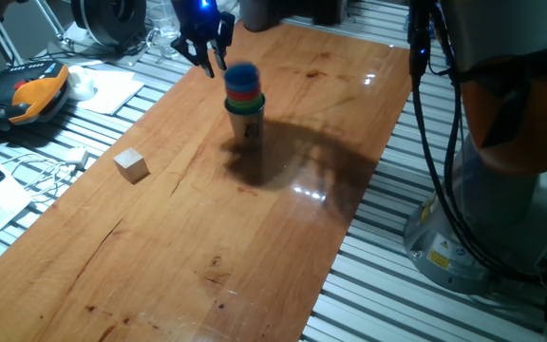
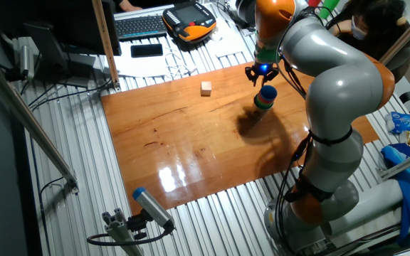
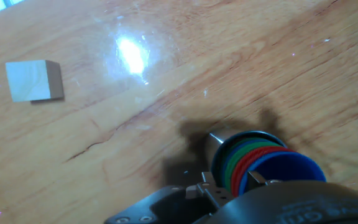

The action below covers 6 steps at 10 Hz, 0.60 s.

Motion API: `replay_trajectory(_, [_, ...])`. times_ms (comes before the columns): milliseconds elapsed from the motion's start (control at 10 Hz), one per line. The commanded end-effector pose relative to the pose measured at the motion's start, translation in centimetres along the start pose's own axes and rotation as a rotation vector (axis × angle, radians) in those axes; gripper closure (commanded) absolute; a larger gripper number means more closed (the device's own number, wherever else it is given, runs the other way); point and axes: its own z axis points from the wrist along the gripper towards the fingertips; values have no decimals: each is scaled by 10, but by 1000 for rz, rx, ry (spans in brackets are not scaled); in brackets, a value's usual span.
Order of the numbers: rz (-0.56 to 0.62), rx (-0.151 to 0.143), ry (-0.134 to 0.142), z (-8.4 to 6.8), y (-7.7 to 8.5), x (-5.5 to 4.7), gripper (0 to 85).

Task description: Stack the cups

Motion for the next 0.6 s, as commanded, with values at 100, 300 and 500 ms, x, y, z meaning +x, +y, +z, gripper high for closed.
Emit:
replay_trajectory(100, [-19,-19,-2,-8,2,-6,510])
replay_trajectory(300, [-69,-46,-36,-11,4,-18,850])
replay_trajectory(500, [-88,-63,-44,-9,5,-22,850])
